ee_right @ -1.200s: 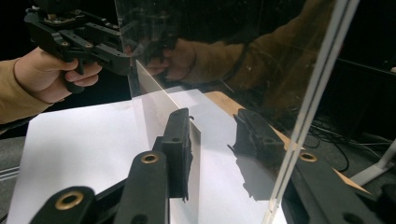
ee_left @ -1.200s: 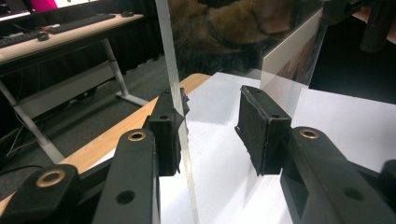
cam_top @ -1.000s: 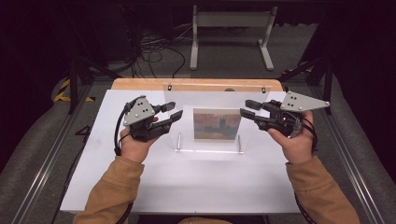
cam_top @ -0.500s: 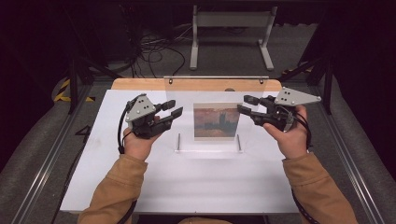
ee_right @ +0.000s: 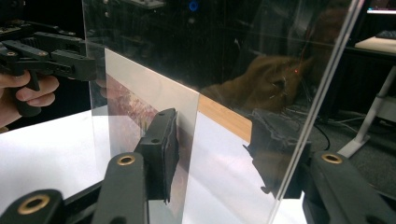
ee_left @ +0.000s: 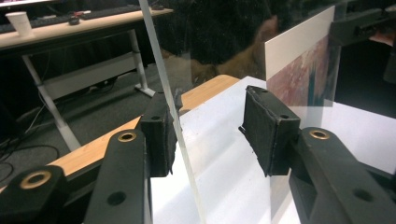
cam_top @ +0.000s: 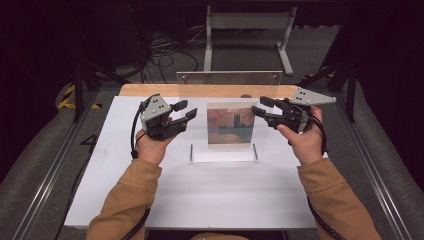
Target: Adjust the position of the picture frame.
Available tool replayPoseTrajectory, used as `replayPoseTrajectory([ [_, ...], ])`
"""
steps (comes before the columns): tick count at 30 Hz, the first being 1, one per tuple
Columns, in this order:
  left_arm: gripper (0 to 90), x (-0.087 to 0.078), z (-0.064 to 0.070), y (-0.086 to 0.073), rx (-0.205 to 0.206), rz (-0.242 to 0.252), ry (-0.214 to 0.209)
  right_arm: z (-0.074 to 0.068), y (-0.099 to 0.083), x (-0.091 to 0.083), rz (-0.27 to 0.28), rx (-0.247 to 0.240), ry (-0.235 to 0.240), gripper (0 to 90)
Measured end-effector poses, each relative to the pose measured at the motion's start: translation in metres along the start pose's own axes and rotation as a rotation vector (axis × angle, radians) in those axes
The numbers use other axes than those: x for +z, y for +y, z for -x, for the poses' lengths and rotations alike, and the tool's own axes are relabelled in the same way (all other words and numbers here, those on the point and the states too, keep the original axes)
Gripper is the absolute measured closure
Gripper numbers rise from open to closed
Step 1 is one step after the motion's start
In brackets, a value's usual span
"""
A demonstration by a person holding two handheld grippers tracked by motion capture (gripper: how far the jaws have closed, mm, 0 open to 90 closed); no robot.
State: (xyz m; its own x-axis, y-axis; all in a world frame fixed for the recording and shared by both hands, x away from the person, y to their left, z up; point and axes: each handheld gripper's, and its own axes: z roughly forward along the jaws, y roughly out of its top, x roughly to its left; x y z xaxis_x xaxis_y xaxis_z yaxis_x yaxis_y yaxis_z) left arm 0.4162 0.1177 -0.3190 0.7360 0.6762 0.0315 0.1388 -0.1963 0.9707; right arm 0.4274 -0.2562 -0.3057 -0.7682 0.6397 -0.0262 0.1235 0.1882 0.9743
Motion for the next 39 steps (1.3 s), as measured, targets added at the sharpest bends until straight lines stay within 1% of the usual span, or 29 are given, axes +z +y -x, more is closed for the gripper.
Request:
replayPoseTrajectory([
  [1,54.2,0.000,0.000,0.000,0.000,0.000,0.000,0.000,0.000,0.001,-0.003,0.003,-0.002,50.4],
  [3,53.9,0.002,-0.003,0.000,-0.017,0.000,-0.001,0.001,-0.001,0.002,-0.003,0.009,-0.009,49.8],
  [8,53.2,0.004,-0.004,0.002,-0.012,-0.003,0.006,0.000,-0.003,0.006,-0.016,0.008,-0.015,49.9],
  [15,52.9,0.006,-0.007,0.002,-0.021,0.003,0.007,-0.001,-0.004,0.008,-0.017,0.011,-0.018,50.2],
  [17,52.3,0.006,-0.007,0.002,-0.015,0.005,0.012,-0.001,-0.004,0.008,-0.018,0.007,-0.025,48.9],
  [18,51.8,0.005,-0.005,0.001,-0.010,0.010,0.018,-0.001,-0.005,0.007,-0.012,0.005,-0.037,45.3],
  [19,50.1,0.005,-0.005,0.001,-0.010,0.010,0.018,0.000,-0.004,0.006,-0.009,0.013,-0.039,43.0],
  [20,45.0,0.003,-0.004,0.000,-0.003,0.011,0.021,0.000,-0.005,0.005,-0.002,0.020,-0.042,40.6],
  [21,38.0,0.001,-0.003,0.000,-0.008,0.011,0.014,0.001,-0.005,0.003,0.003,0.021,-0.045,36.9],
  [22,33.9,0.001,-0.003,0.000,-0.008,0.011,0.014,0.001,-0.005,0.003,0.003,0.021,-0.045,36.9],
  [23,33.9,-0.001,-0.002,0.000,-0.015,0.005,0.007,0.001,-0.005,0.001,0.007,0.028,-0.048,33.8],
  [24,30.2,-0.003,-0.001,-0.001,-0.013,-0.002,0.012,0.002,-0.006,-0.002,0.010,0.026,-0.052,30.8],
  [25,24.5,-0.006,0.001,-0.002,-0.010,-0.008,0.019,0.004,-0.008,-0.008,0.005,0.025,-0.063,27.9],
  [27,22.8,-0.012,0.001,-0.004,-0.008,-0.018,0.031,0.004,-0.009,-0.011,0.004,0.022,-0.066,26.8],
  [28,20.5,-0.016,0.001,-0.006,-0.017,-0.023,0.035,0.005,-0.010,-0.014,-0.001,0.020,-0.071,25.4],
  [30,17.4,-0.024,0.000,-0.010,-0.030,-0.025,0.033,0.005,-0.013,-0.021,-0.015,0.015,-0.076,24.6],
  [31,15.8,-0.028,0.000,-0.013,-0.031,-0.029,0.030,0.004,-0.015,-0.026,-0.022,0.012,-0.079,25.0],
  [32,15.5,-0.032,-0.001,-0.015,-0.027,-0.034,0.033,0.003,-0.017,-0.030,-0.029,0.010,-0.083,24.9],
  [34,14.7,-0.041,-0.001,-0.020,-0.037,-0.044,0.025,0.002,-0.021,-0.038,-0.039,-0.008,-0.093,24.6],
  [39,12.8,-0.060,0.004,-0.030,-0.052,-0.073,0.011,-0.003,-0.028,-0.060,-0.051,-0.003,-0.093,21.7],
])
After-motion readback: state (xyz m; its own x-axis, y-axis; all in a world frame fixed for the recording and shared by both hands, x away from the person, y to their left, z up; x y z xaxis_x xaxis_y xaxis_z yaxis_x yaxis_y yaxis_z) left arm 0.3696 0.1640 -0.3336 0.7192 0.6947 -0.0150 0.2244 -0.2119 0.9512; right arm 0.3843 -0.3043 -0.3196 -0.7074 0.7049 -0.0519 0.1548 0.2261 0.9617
